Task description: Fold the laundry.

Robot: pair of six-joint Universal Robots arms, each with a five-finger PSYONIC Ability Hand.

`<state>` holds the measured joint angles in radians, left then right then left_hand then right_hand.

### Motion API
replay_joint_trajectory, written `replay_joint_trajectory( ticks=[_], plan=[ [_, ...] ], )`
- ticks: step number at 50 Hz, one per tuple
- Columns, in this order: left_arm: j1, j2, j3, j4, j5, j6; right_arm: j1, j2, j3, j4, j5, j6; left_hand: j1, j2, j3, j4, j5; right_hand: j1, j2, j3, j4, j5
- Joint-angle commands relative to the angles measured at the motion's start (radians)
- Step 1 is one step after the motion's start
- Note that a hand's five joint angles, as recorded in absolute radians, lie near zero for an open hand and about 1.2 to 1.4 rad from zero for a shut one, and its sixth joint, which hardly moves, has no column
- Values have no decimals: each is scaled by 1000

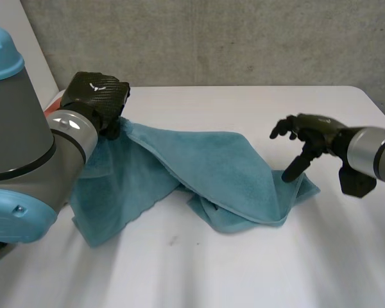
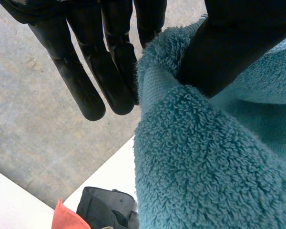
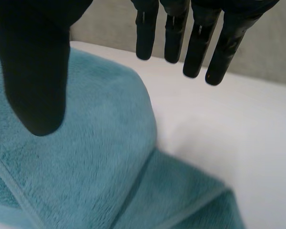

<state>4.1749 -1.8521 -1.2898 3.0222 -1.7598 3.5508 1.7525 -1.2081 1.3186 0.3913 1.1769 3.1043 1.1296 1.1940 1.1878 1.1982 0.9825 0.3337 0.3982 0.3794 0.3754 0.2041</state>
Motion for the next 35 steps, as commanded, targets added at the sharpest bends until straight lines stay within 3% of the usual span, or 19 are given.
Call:
replay_joint_trajectory(
  ticks=[1,5,12,20,35],
  plan=[
    [-2,1,32,1,-1,0,-103,-13,158,-110,-31,63,267,202,208,198,239,-46,-110,-92,-88,-91],
    [-4,4,61,0,-1,2,-107,-16,220,-166,-48,34,267,202,208,198,239,-72,-137,-118,-114,-118],
    [-13,10,115,-6,-1,2,-97,-60,398,-354,-40,-246,267,202,208,198,239,-49,-114,-95,-91,-94],
    [-13,42,132,-6,-1,3,-97,-4,438,-571,-26,-401,267,202,208,198,239,30,-35,-16,-12,-15],
    [-6,45,165,-3,-4,2,-64,196,222,-537,-26,-435,267,202,208,198,239,192,127,146,150,147]
  ],
)
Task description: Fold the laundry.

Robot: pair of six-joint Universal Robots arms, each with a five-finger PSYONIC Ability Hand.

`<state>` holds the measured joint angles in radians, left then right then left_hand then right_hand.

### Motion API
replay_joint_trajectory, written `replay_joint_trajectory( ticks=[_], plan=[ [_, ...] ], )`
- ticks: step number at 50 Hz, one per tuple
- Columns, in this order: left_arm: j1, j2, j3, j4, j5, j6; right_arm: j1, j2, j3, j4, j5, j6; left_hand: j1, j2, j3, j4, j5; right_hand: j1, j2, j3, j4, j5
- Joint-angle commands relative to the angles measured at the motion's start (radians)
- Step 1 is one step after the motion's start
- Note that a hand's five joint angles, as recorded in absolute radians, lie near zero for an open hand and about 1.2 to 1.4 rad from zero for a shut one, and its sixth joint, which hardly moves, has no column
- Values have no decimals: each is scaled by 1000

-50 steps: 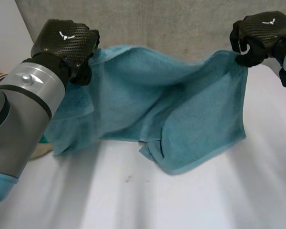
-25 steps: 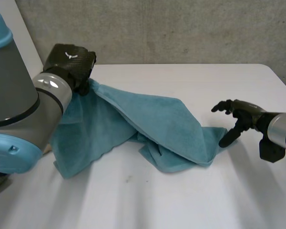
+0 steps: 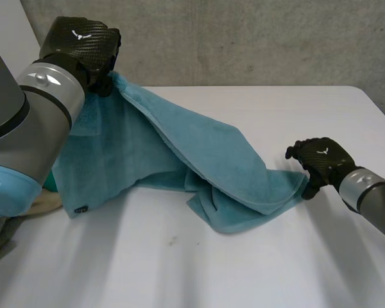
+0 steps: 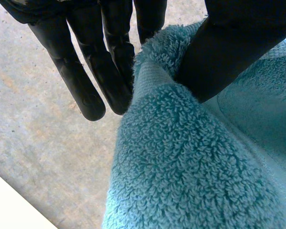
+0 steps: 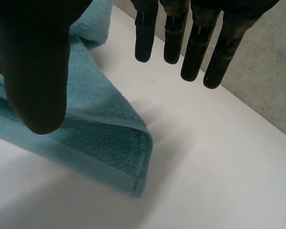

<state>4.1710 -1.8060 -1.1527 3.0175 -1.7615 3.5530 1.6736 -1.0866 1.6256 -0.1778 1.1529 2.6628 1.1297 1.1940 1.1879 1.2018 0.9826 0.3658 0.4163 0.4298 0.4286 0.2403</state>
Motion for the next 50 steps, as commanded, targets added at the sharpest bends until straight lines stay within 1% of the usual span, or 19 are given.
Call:
replay_joint_trajectory(
  ticks=[1,9,15,20,23,25,27,31,32,35,36,38,39,42,43,45,47,50],
  plan=[
    [-2,-1,33,1,-1,0,23,88,-99,40,-2,8,267,202,208,194,239,162,112,98,100,113],
    [6,-1,82,1,-3,0,57,155,-154,63,-2,12,267,202,208,194,239,186,136,122,123,137],
    [32,-1,103,0,-4,1,67,166,-170,83,-6,12,267,202,208,194,239,198,147,134,135,149],
    [44,-4,111,0,-9,1,84,198,-196,84,-2,14,267,202,208,194,239,356,306,292,293,307],
    [51,-6,117,0,-9,1,86,214,-205,87,-2,12,267,202,208,194,239,374,323,310,311,325],
    [60,-6,117,0,-9,0,86,215,-210,89,-1,14,267,202,208,194,239,675,624,611,612,626],
    [66,-6,117,-2,-10,0,83,205,-213,89,-1,20,267,202,208,194,239,1029,978,965,966,980],
    [71,-4,108,-3,-9,0,78,130,-224,90,30,69,267,202,208,194,239,1030,980,966,968,981],
    [71,-4,107,-5,-9,0,72,78,-227,93,45,92,267,202,208,194,239,1030,980,966,968,981],
    [71,-1,97,-17,-9,1,51,-13,-237,109,56,117,267,202,208,194,239,1030,980,966,968,981],
    [71,0,94,-22,-7,1,28,-74,-249,145,60,117,267,202,208,194,239,1030,980,966,968,981],
    [69,8,88,-40,-4,1,8,-133,-269,205,56,114,267,202,208,194,239,1030,980,966,968,981],
    [69,14,87,-48,-4,1,-8,-181,-306,286,50,109,267,202,208,194,239,1030,980,966,968,981],
    [70,42,67,-90,1,6,-32,-243,-378,420,44,89,267,202,208,194,239,1030,980,966,968,981],
    [70,50,58,-103,2,7,-53,-281,-419,508,41,59,267,202,208,194,239,1030,980,966,968,981],
    [71,66,33,-138,7,10,-78,-314,-452,592,41,7,267,202,208,194,239,1030,980,966,968,981],
    [72,76,16,-161,8,12,-106,-355,-489,705,44,-105,267,202,208,194,239,1030,980,966,968,981],
    [78,83,-22,-216,8,20,-117,-381,-501,793,62,-230,267,202,208,194,239,1030,980,966,968,981]
  ],
)
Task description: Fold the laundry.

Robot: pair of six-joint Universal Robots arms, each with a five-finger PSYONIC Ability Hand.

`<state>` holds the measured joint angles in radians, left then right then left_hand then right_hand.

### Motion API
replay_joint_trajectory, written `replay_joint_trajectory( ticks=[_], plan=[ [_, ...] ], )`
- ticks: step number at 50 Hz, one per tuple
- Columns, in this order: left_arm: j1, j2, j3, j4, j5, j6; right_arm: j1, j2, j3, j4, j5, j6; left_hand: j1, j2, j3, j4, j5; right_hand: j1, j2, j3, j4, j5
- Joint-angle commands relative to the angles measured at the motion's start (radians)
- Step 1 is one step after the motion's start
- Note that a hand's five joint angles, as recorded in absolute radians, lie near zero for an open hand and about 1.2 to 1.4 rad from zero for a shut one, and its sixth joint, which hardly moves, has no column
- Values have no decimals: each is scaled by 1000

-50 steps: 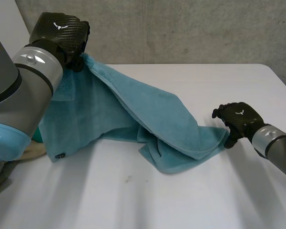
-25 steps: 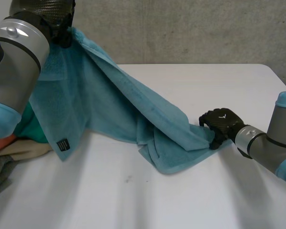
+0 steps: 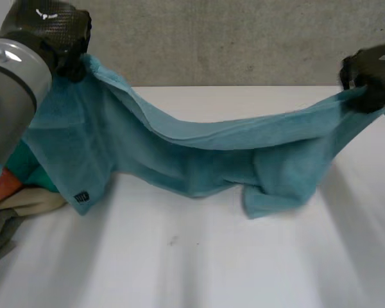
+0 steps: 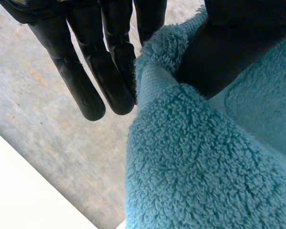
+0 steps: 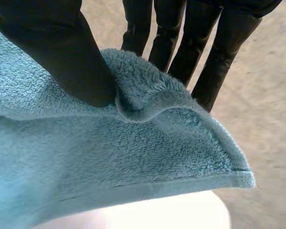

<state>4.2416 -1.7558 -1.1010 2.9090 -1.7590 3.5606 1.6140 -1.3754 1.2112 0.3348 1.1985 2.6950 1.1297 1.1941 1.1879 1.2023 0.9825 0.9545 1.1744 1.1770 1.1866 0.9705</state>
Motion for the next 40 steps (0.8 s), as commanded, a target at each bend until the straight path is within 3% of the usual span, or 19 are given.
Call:
replay_joint_trajectory(
  ticks=[1,4,11,15,20,24,26,28,29,32,35,40],
  plan=[
    [11,33,-86,-122,7,17,-59,-100,-84,330,26,-341,267,202,208,194,239,442,222,219,210,251],
    [26,32,-143,-162,9,40,-51,-117,-49,412,41,-446,267,202,208,194,239,442,222,219,210,251],
    [29,-88,-229,-154,7,83,-19,-53,85,406,69,-472,267,202,208,194,239,442,222,219,210,251],
    [31,-237,-149,-126,4,118,92,114,35,331,163,-475,267,202,208,194,239,442,222,219,210,251],
    [31,-381,82,-39,0,178,184,274,-210,196,343,-466,267,202,208,194,239,442,222,219,210,251],
    [35,-453,327,109,-2,224,202,370,-472,48,386,-445,267,202,208,194,239,442,222,219,210,251],
    [38,-465,440,254,-2,248,207,397,-576,-23,388,-417,267,202,208,194,239,442,222,219,210,251],
    [40,-461,477,370,-4,262,211,406,-697,-137,392,-356,267,202,208,194,239,442,222,219,210,251],
    [43,-452,486,485,-10,273,213,404,-722,-178,392,-331,267,202,208,194,239,442,222,219,210,251],
    [38,-406,478,660,-10,285,211,378,-743,-316,391,-248,267,202,208,194,239,442,222,219,210,251],
    [37,-374,445,685,-5,285,207,325,-710,-411,397,-207,267,202,208,194,239,442,222,219,210,251],
    [38,-303,301,691,-4,262,210,266,-573,-422,388,-204,267,202,208,194,239,442,222,219,210,251]
  ],
)
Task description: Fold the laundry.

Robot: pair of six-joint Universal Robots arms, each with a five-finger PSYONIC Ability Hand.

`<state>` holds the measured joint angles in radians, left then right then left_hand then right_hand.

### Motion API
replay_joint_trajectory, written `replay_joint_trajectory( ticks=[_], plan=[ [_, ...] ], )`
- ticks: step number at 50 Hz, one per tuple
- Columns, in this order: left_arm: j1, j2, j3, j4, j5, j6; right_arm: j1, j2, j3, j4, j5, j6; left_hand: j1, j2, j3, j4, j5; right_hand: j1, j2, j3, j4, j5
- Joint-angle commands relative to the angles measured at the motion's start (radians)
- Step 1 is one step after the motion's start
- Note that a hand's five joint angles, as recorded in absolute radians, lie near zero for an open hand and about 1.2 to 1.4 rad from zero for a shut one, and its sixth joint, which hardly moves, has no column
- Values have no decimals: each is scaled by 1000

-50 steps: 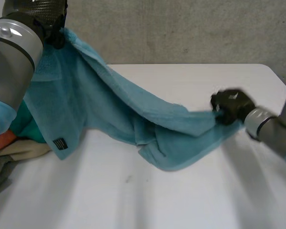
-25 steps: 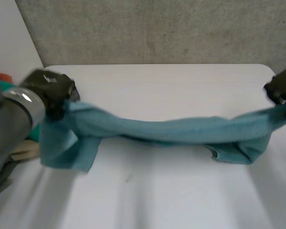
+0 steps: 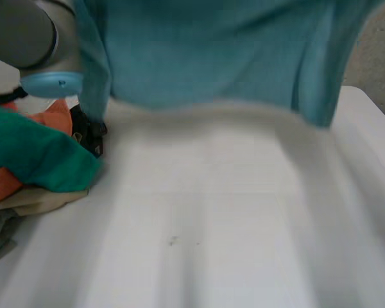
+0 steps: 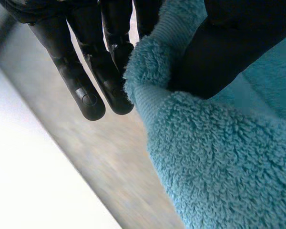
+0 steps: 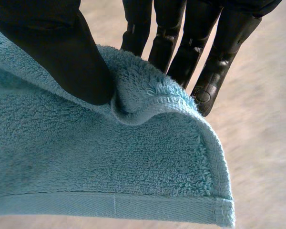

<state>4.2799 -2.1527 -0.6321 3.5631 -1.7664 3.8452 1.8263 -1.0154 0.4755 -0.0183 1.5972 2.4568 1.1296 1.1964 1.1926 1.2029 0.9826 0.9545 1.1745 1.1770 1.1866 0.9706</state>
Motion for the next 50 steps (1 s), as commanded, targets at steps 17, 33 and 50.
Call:
replay_joint_trajectory(
  ticks=[17,33,50],
  plan=[
    [40,56,-791,34,90,-145,-10,-74,758,-66,-97,31,267,200,204,193,239,442,222,219,210,251],
    [24,115,-916,-182,79,-156,-182,-25,999,195,-304,94,267,200,204,193,239,417,197,194,185,226],
    [32,188,-885,-216,82,-202,-380,-121,1098,184,-566,254,267,200,204,193,239,-505,-725,-728,-737,-696]
  ],
)
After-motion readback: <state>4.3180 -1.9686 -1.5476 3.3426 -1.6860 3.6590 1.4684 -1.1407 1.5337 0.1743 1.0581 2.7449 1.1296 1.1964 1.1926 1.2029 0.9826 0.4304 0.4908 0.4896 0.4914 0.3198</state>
